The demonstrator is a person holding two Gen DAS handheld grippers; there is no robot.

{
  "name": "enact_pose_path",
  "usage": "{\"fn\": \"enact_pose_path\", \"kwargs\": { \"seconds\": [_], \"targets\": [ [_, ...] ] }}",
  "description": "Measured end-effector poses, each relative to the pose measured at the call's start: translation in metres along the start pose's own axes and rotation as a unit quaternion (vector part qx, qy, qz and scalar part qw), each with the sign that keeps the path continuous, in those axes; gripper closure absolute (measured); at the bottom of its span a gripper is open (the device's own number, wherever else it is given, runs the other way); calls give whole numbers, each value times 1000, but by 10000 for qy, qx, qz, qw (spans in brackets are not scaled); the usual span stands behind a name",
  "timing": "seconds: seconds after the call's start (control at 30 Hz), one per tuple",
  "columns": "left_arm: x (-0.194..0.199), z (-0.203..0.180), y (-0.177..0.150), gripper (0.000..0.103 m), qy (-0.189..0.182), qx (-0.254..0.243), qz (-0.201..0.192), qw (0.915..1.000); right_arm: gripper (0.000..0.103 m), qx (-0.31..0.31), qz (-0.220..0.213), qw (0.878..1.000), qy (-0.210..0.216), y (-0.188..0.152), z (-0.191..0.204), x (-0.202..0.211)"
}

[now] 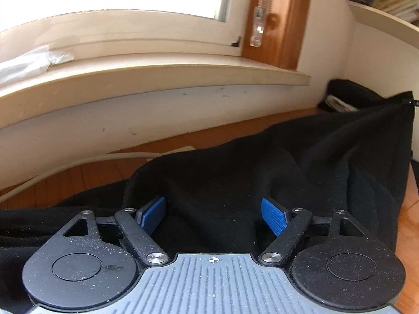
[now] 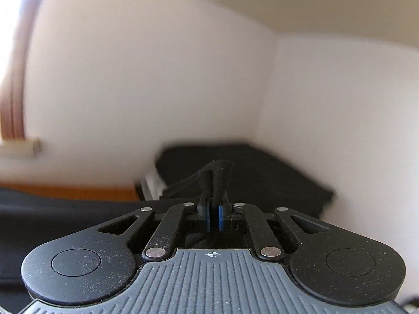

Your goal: Fold clothes

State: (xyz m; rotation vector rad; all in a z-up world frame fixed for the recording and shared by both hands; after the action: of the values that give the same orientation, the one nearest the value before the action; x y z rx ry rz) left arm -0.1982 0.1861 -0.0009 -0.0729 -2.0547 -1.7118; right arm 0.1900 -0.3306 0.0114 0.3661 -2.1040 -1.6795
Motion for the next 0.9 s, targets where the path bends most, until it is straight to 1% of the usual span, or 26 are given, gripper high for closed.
{"fn": "enact_pose_path", "kwargs": {
  "seconds": [0.03, 0.07, 0.1, 0.17, 0.23, 0.27, 0.3, 0.37, 0.43, 0.5, 0.57, 0.63, 0.73, 0.77, 0.8, 0.9],
  "targets": [
    [1, -2, 0, 20, -5, -44, 1, 10000, 84, -8, 141, 9999, -92, -8, -5, 2],
    [1, -3, 0, 20, 5, -80, 10, 10000, 73, -25, 214, 9996, -203, -14, -8, 5],
    [2, -4, 1, 20, 27, -100, 18, 9999, 62, -47, 159, 9993, -324, -17, -9, 10],
    [4, -5, 1, 20, 68, -138, 30, 9999, 53, -76, -61, 9988, -484, -19, -6, 21],
    [9, -6, 2, 20, 99, -159, 2, 9998, 52, 6, -239, 9990, -377, -17, 11, 27],
    [13, -7, 2, 20, 117, -166, -17, 9998, 48, 50, -307, 9992, -260, -17, 23, 26],
    [17, -6, 3, 20, 135, -169, -35, 9998, 44, 58, -329, 9994, -38, -18, 37, 22],
    [26, -3, 3, 20, 213, -169, -67, 9996, 41, 22, -277, 9978, 600, -21, 72, 17],
    [37, 2, 4, 20, 305, -145, -82, 9994, 40, -49, -168, 9929, 1178, -30, 111, 13],
    [48, 7, 3, 20, 405, -115, -111, 9991, 40, -212, -72, 9845, 1739, -41, 149, 12],
    [64, 11, 3, 20, 553, -122, -140, 9983, 40, -392, 67, 9730, 2272, -50, 186, 17],
    [84, 14, 2, 20, 720, -135, -183, 9971, 40, -501, 222, 9617, 2686, -59, 217, 21],
    [116, 25, -1, 20, 1023, -89, -279, 9943, 40, -533, 392, 9488, 3090, -67, 247, 21],
    [128, 30, -2, 20, 1160, -55, -302, 9928, 38, -560, 427, 9462, 3159, -68, 252, 21],
    [140, 35, -4, 20, 1294, -32, -332, 9910, 33, -594, 486, 9441, 3206, -68, 255, 23],
    [176, 56, -12, 20, 1679, 208, -424, 9847, 28, -613, 587, 9405, 3289, -70, 259, 23]
  ]
}}
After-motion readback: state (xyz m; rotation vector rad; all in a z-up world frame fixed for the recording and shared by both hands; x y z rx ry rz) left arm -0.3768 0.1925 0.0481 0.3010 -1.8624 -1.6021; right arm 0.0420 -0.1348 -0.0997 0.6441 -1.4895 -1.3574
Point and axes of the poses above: each gripper's, at about its wrist camera, not at the fingertips, and x roughly against the way its jaws point, z to its left, y to its top, the point moved 3 cm from there along -x, roughly the way its jaws point, and after that the axes turned 12 degrees about -z, right-handed, at the moved point
